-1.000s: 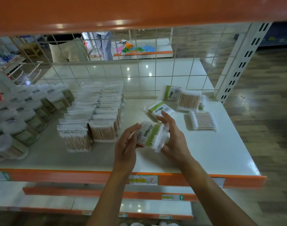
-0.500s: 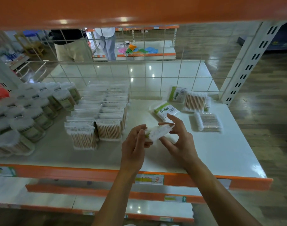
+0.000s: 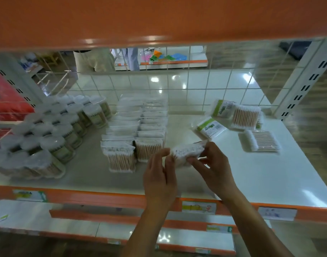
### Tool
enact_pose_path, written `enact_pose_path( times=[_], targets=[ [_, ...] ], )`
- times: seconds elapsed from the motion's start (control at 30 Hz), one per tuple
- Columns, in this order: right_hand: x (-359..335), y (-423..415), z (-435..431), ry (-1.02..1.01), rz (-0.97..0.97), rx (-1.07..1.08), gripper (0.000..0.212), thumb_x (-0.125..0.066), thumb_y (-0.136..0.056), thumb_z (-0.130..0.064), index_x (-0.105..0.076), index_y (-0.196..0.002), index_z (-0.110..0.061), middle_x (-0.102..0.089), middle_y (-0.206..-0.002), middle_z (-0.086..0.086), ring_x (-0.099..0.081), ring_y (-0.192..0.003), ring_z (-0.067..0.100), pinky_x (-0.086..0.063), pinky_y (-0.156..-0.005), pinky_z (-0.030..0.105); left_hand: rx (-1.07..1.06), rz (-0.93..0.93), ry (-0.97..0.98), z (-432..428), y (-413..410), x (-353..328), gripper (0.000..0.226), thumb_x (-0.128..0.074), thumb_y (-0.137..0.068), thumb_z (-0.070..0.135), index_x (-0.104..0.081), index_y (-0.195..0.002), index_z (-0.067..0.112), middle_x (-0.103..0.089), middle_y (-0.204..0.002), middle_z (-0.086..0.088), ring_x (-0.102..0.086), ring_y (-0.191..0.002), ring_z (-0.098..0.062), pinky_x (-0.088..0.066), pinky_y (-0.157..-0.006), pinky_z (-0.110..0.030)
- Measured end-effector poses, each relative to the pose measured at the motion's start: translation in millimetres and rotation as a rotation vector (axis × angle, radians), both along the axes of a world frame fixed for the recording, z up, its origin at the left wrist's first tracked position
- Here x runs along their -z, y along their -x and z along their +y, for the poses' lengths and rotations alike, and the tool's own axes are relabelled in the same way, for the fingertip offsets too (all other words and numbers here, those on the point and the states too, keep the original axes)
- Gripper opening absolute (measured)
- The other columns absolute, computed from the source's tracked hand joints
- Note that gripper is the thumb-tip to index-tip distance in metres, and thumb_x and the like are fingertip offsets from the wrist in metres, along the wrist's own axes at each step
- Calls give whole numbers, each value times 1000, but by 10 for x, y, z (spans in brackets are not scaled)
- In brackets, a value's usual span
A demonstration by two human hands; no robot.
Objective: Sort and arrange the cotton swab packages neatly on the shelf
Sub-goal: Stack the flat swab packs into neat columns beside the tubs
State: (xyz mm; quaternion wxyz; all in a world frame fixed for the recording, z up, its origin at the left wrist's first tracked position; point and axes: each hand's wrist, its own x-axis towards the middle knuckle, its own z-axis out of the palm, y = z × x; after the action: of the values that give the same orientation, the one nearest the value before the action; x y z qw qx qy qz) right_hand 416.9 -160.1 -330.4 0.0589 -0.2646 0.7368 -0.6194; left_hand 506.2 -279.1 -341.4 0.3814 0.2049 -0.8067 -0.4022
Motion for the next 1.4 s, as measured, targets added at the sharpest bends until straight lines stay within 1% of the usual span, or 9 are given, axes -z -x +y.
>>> enact_pose_path(
  times=[0.13,0.27,0.33,0.4,0.57,0.8,1.03,1.2,1.4],
  targets=[
    [-23,-98,-253,-39,16,9,27,-72,-79,-10,-57,-101,-15,-67,-90,-10,-65,-78,5,-51,-65,16,-85,25,145,-153,-143,-40,22,-45,-94,26,-58,-107,15,-61,-96,1,-49,-57,-2,-37,-59,-5],
    [-21,-210,-457,-76,9,13,28,-71,-80,-10,-55,-101,-19,-65,-90,-14,-63,-79,2,-50,-65,13,-125,6,144,-281,-267,-45,24,-46,-87,19,-56,-109,18,-59,-99,2,-46,-70,9,-34,-66,1],
    [-26,-271,-534,-90,-8,16,27,-71,-80,-10,-55,-100,-21,-64,-87,-16,-62,-77,0,-48,-64,11,-143,6,149,-337,-312,-55,30,-45,-86,20,-59,-110,10,-59,-100,-2,-43,-81,14,-33,-71,4],
    [-26,-327,-592,-101,-21,18,26,-70,-81,-9,-55,-99,-21,-63,-86,-18,-61,-78,-2,-46,-63,8,-158,-1,154,-391,-344,-41,33,-45,-86,20,-61,-110,4,-60,-101,-6,-41,-86,15,-33,-74,4],
    [-18,-415,-672,-134,-46,22,26,-68,-83,-8,-54,-99,-23,-61,-86,-20,-59,-79,-9,-43,-61,4,-173,-29,87,-469,-381,22,37,-44,-84,23,-57,-115,10,-59,-108,-7,-47,-94,1,-34,-80,3],
    [-13,-445,-752,-205,9,36,29,-68,-82,-11,-50,-100,-26,-59,-86,-19,-59,-78,-5,-45,-64,5,-188,-50,71,-478,-356,0,39,-47,-84,27,-57,-114,4,-54,-99,3,-43,-85,10,-33,-76,4],
    [54,-428,-784,-242,60,84,31,-71,-79,-10,-53,-103,-17,-61,-88,-10,-58,-75,-4,-44,-62,5,-198,-132,73,-487,-322,45,38,-68,-79,4,-55,-115,9,-50,-96,6,-46,-81,0,-34,-71,3],
    [73,-422,-790,-258,68,85,29,-72,-78,-14,-54,-101,-16,-64,-89,-5,-61,-78,7,-48,-64,13,-236,-144,34,-460,-302,28,37,-66,-81,7,-52,-115,13,-51,-93,8,-50,-74,-5,-35,-63,1],
    [80,-418,-806,-288,100,93,28,-73,-78,-18,-55,-99,-15,-64,-89,-3,-60,-76,7,-52,-66,21,-281,-64,100,-440,-310,45,31,-68,-76,-3,-54,-103,1,-44,-92,4,-39,-71,-3,-36,-65,0]
  ],
)
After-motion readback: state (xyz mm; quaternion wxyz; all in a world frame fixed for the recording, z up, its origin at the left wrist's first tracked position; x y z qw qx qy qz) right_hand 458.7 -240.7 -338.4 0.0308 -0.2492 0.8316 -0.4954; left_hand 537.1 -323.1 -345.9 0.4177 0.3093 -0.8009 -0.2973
